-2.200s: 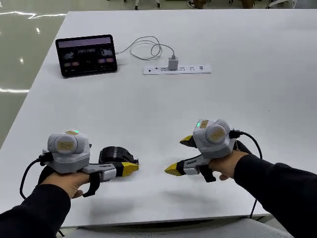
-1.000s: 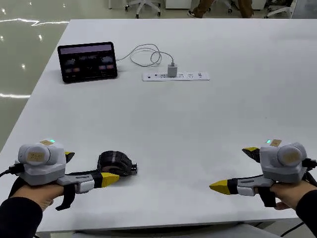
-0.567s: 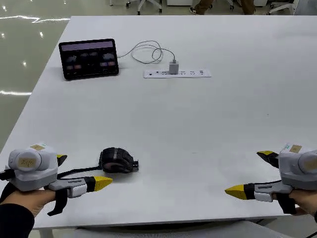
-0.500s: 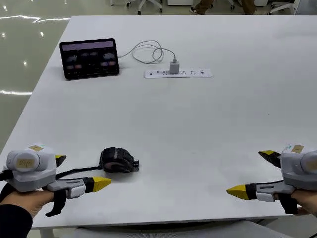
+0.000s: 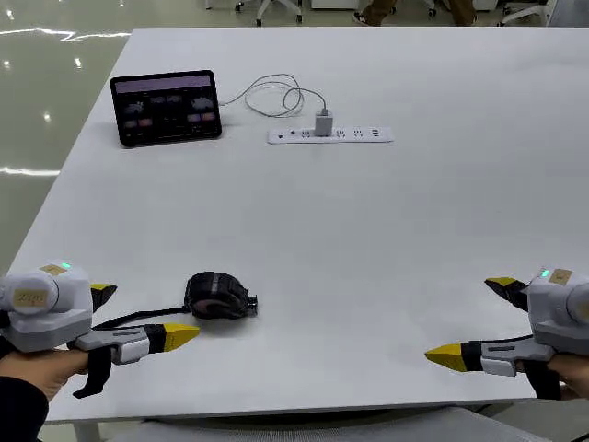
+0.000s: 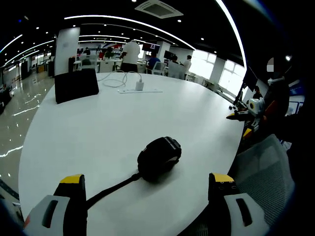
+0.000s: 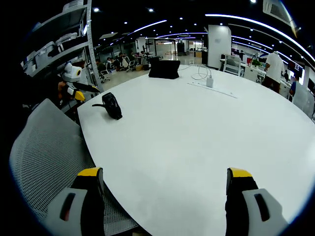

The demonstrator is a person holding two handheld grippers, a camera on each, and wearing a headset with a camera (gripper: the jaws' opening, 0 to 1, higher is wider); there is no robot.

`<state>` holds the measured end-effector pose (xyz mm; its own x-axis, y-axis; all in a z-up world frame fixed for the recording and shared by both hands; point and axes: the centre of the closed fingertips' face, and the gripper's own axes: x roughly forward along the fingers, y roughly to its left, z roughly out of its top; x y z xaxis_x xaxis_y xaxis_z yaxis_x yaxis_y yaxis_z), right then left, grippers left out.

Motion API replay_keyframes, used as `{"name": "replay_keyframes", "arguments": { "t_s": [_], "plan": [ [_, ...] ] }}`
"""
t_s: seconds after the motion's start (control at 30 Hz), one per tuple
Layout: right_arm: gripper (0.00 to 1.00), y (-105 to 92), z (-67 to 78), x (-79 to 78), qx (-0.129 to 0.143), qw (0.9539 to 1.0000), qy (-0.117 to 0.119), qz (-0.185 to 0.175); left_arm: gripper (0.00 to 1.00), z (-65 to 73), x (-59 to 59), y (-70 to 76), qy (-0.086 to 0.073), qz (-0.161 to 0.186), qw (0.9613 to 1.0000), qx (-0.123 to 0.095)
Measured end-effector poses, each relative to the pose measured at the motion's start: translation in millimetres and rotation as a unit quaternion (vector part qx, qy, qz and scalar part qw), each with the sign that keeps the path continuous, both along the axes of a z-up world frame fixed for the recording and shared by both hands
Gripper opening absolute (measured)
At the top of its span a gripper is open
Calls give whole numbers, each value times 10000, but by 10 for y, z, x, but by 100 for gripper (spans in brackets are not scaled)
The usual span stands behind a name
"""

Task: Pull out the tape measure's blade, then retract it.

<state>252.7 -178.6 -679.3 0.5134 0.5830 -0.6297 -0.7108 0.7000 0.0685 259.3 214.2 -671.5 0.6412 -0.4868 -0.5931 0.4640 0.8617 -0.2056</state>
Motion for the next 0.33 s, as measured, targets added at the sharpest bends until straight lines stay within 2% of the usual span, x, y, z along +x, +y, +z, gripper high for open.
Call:
{"name": "replay_keyframes", "arguments": {
  "t_s": [0.33],
  "plan": [
    [100,3,-9,13,-8,10000,19,15,100,-19,-8,20,42,-42,10000,36]
  ]
}}
